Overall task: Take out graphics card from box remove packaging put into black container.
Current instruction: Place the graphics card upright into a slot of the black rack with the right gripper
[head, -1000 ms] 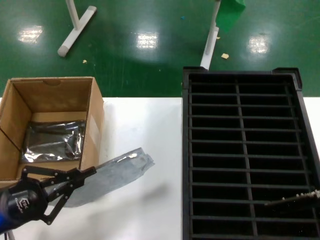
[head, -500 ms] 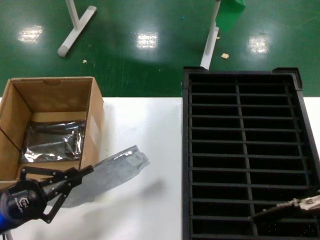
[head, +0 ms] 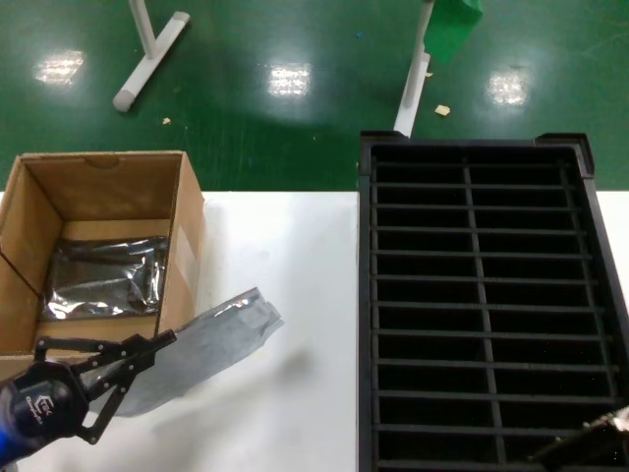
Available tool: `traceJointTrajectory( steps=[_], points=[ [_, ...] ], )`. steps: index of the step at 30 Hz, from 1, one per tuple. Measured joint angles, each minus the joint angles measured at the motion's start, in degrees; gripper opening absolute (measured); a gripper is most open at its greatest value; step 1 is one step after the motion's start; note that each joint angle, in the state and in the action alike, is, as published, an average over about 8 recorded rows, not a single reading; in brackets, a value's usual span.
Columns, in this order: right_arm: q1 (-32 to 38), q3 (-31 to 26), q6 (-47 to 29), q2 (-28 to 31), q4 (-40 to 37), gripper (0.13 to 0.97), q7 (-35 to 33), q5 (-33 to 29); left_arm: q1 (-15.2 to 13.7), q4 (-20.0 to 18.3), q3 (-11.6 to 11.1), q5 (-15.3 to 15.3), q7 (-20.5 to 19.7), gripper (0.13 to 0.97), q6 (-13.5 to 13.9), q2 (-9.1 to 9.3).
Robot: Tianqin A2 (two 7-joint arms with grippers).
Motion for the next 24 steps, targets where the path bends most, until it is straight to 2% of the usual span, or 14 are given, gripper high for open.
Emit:
traceJointTrajectory(
  steps=[4, 8, 24],
  points=[
    [8.0, -8.6, 0.0, 0.6, 0.0, 0.201, 1.9, 1.1, 0.0, 0.5, 0.0, 0.0, 0.1, 0.142, 0.0, 0.19],
    [12.3, -13.3, 0.0, 0.2, 0.0, 0.201, 3.9, 1.2, -0.1, 1.0, 0.1, 0.0, 0.3, 0.142, 0.0, 0.39],
    [16.0, -15.9, 0.0, -3.1, 0.0, 0.201, 12.1, -0.8, -1.8, 4.8, 2.2, 0.0, 1.4, 0.142, 0.0, 1.30]
  ],
)
